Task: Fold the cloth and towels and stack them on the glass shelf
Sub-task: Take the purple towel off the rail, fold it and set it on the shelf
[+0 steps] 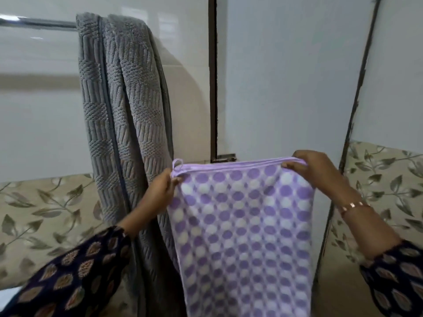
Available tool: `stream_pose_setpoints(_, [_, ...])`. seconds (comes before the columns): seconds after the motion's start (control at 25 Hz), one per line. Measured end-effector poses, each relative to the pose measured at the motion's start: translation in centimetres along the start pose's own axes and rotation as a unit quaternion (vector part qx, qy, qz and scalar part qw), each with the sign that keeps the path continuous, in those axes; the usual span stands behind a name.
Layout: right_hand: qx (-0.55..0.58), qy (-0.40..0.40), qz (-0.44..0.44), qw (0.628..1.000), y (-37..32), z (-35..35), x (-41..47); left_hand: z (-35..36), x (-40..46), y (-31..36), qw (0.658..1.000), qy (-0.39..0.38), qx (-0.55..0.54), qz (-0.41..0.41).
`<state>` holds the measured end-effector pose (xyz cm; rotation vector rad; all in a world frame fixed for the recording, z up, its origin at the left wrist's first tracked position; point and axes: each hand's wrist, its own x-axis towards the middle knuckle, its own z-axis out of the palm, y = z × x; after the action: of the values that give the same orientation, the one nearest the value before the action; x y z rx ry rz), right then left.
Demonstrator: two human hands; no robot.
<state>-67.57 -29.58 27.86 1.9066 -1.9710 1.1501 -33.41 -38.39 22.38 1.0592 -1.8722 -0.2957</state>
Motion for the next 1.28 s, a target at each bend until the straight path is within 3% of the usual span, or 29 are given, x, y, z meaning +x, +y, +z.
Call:
stream_pose_setpoints(0.12, [-0.001,-0.065,0.019,0.998,0.5,-2.0,0.1,-0.7,2.1,1.6,0.991,0.0,-0.128,-0.045])
stream_pose_setpoints(0.2, [0.002,-0.163,0.037,0.986,0.8,-3.3,-0.6,-2.4,2.6,2.2,0.96,-0.102,-0.239,-0.105])
stream_pose_setpoints(0.28, [0.064,-0.207,0.052,0.975,1.0,-4.3,-1.7,-4.8,1.9,2.2,0.922,-0.22,-0.296,-0.121])
stream_pose_setpoints(0.36, [0.234,-0.204,0.056,0.949,0.6,-5.7,-2.5,-7.2,1.6,2.4,0.842,-0.34,-0.397,-0.135])
stream_pose_setpoints(0.44, [0.386,-0.193,0.063,0.9,-0.4,-6.6,-2.4,-8.5,1.2,3.7,0.697,-0.422,-0.565,-0.131])
stream_pose_setpoints(0.48, [0.425,-0.185,0.079,0.883,-1.0,-6.6,-2.0,-8.1,1.4,4.4,0.674,-0.42,-0.587,-0.159])
stream_pose_setpoints(0.52, [0.433,-0.176,0.113,0.877,-1.7,-6.2,-1.4,-7.3,1.8,4.8,0.707,-0.391,-0.553,-0.203])
stream_pose_setpoints(0.6, [0.407,-0.146,0.205,0.878,-2.5,-4.7,-0.3,-4.8,2.3,5.8,0.827,-0.261,-0.428,-0.254])
stream_pose_setpoints(0.64, [0.406,-0.127,0.244,0.872,-3.2,-4.2,0.1,-3.7,2.3,6.5,0.851,-0.204,-0.403,-0.268])
stream_pose_setpoints(0.76, [0.397,-0.101,0.257,0.875,-6.2,-3.8,1.1,-0.9,2.2,8.6,0.891,-0.095,-0.373,-0.241])
stream_pose_setpoints(0.88, [0.416,-0.146,0.194,0.876,-11.2,-3.5,0.9,1.0,1.8,12.3,0.935,-0.069,-0.329,-0.115])
stream_pose_setpoints(1.0, [0.399,-0.132,0.16,0.893,-15.1,-3.7,1.2,1.7,1.9,15.8,0.947,-0.038,-0.319,0.005])
stream_pose_setpoints(1.08, [0.407,-0.085,0.154,0.896,-16.2,-4.1,1.7,1.7,2.0,16.2,0.96,-0.033,-0.275,0.033])
stream_pose_setpoints(1.2, [0.45,-0.073,0.14,0.879,-16.9,-4.3,1.7,1.3,2.1,16.1,0.984,-0.001,-0.164,0.066])
stream_pose_setpoints(1.28, [0.458,-0.07,0.089,0.882,-17.1,-4.2,1.5,0.9,2.7,15.9,0.974,0.033,-0.221,0.036])
